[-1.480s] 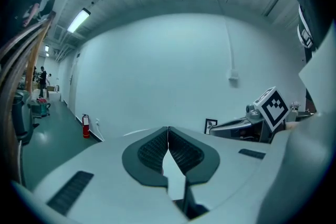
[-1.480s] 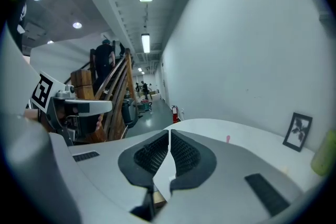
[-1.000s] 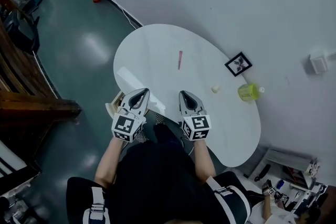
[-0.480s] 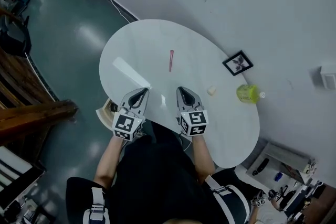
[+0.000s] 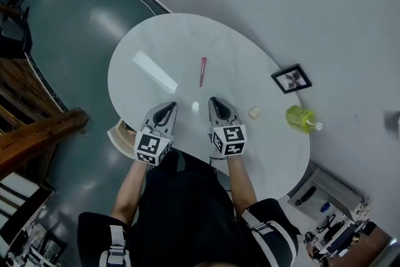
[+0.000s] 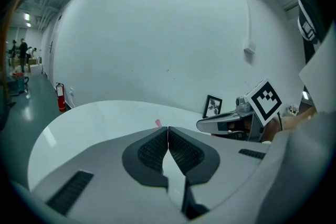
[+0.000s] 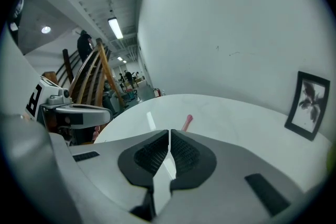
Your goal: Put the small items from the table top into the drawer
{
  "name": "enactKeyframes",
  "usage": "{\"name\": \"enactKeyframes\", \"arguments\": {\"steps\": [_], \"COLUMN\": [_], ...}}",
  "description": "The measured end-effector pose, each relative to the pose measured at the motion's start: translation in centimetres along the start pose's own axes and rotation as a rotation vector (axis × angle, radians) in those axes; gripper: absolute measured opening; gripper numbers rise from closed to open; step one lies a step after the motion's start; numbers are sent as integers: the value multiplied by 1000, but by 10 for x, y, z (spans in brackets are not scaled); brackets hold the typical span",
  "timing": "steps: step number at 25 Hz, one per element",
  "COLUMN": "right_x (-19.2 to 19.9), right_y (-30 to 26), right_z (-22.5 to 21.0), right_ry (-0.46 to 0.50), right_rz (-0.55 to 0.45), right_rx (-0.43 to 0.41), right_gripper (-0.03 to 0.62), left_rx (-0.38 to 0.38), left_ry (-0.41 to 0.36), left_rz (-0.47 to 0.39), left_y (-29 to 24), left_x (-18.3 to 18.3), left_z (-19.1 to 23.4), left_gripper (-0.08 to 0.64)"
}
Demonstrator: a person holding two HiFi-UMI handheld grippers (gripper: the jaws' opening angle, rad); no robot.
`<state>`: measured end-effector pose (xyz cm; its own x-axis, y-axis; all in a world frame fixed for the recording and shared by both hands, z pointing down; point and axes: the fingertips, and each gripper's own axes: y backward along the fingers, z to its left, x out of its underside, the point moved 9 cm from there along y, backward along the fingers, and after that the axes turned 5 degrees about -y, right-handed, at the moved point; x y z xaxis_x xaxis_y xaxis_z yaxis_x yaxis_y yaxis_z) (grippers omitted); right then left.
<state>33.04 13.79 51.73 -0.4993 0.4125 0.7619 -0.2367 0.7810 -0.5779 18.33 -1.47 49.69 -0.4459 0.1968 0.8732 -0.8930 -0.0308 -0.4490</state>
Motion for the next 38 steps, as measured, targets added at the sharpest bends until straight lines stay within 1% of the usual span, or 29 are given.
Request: {"name": "enactKeyframes", "arguments": {"steps": [5, 11, 14, 20, 25, 26, 28, 34, 38], "right_x": [8, 6, 2, -5, -6, -5, -4, -2, -3], "right_y": [-25, -48, -56, -79, -97, -101, -109, -124, -131], "right_z": [-13, -17, -20, -20, -25, -27, -31, -33, -32], "right_ry": [-9, 15, 26, 39, 29, 24, 14, 37, 82], "right_rz": [45, 68, 73, 95, 111, 120, 143, 187, 226], "right_rx": [-13, -27, -14, 14, 37, 34, 25, 28, 58], "right_gripper": [37, 38, 38, 40, 41, 53, 115, 117, 118], "left_rx": [-3, -18, -37, -50, -67, -71, -80, -115, -129], "left_ry": [11, 24, 35, 45, 52, 52, 53, 68, 72], "left_rz": [21, 45, 45, 45, 46, 46, 48, 54, 55], "left_y": [-21, -29, -28, -21, -16, -15, -14, -7, -6], "left_x": [8, 12, 10, 13, 17, 18, 18, 21, 23], "left_z": [7, 15, 16, 19, 19, 19, 20, 26, 26], "left_gripper": [20, 20, 20, 20, 20, 20, 20, 20, 20]}}
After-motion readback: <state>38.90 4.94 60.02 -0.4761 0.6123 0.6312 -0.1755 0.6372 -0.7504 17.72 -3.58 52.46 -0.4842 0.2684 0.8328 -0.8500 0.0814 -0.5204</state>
